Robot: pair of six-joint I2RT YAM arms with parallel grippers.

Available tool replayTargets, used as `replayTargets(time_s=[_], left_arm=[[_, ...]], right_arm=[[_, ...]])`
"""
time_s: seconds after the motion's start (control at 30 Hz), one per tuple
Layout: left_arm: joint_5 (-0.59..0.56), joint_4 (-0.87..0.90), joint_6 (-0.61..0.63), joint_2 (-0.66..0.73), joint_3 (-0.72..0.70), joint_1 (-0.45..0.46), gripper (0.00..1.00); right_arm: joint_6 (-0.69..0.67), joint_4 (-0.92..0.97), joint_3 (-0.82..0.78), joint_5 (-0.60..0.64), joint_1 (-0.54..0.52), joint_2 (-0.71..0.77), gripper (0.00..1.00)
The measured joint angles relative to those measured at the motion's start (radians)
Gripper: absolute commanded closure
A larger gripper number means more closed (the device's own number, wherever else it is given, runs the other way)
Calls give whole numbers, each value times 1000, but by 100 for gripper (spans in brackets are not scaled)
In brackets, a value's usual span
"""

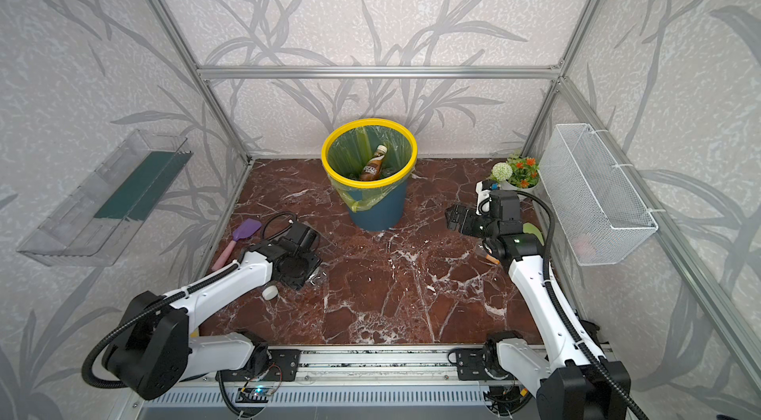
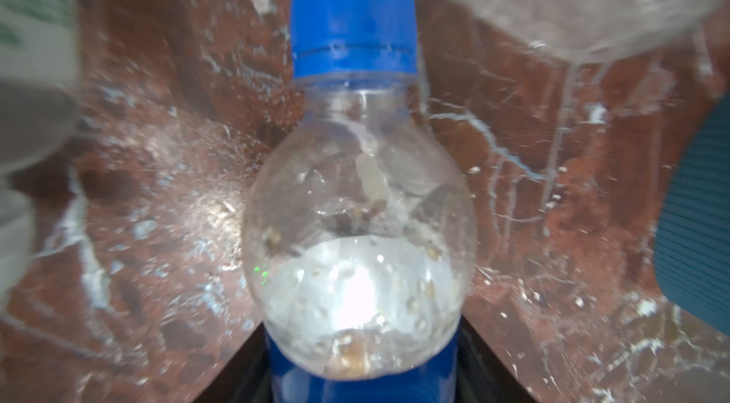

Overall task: Throw the plastic bottles in the bin
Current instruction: Pick up the plastic bottle from the middle-left of the table, then throw the plastic bottle into the trash bin.

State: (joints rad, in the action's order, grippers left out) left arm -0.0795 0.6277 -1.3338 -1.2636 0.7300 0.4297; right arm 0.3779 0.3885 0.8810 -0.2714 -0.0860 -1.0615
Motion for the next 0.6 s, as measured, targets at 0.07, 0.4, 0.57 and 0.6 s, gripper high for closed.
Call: replayTargets(time_s=[0.07,0.4,0.57,0.6], left_arm=[[-31,39,69,53,51,0,40],[-184,11,671,410,410,-1,42],[-150,-58,987,193,874,-1,42],[-132,-71,1023,133,948,-1,42]], right_arm=[[1,-1,-5,1,0,0,3],[24,-26,-119,-17,-14,24,4],[35,-25,-181,-6,-82,29,4],[39,-26,-188,-6,-93,33,4]])
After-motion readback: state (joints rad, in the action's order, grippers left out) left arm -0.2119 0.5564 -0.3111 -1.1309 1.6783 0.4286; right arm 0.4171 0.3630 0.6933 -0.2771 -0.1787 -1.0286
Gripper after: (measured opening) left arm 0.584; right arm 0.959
